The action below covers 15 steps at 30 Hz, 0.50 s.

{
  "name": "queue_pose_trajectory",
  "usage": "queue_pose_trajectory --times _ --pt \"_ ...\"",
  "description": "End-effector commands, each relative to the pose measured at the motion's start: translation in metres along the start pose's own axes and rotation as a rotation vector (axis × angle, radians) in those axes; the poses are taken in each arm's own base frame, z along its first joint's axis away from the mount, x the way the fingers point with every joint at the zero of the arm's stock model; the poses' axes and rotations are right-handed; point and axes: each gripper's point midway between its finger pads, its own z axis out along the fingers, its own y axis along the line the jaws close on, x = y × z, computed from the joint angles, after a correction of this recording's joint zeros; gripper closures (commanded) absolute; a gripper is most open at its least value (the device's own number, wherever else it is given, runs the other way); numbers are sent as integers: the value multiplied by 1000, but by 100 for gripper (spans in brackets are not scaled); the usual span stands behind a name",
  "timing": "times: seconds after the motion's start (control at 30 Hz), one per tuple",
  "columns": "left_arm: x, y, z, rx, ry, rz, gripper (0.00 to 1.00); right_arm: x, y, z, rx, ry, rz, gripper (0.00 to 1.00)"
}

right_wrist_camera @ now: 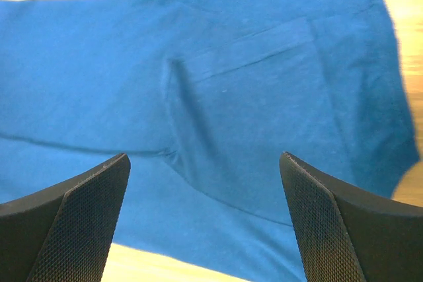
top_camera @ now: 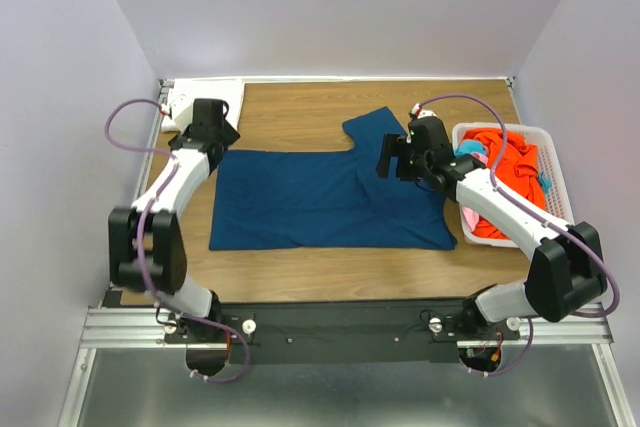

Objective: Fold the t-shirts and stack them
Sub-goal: Fold the tshirt

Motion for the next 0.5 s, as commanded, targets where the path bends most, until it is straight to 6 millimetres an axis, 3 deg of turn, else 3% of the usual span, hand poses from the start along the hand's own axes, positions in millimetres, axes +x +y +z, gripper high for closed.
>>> queue_pose_trajectory --times 0.0,0.07,0.1,0.2,0.23,0.4,0.47 --pt "-3 0 52 -64 39 45 7 -6 -15 3 98 -28 -4 0" --pt "-8 -8 69 -70 46 51 11 -4 -21 5 120 -25 -10 0" --pt "2 -3 87 -103 76 68 11 -3 -23 5 128 -24 -9 0" --pt "-1 -7 107 -122 109 71 20 2 -27 7 140 -12 -15 0" --pt "9 -4 118 -140 130 83 20 4 -28 8 142 -8 -19 0" --pt "16 -14 136 -124 156 86 26 12 -34 10 160 8 -22 0" --pt "24 -8 141 -141 176 89 30 13 -35 10 164 9 -24 0"
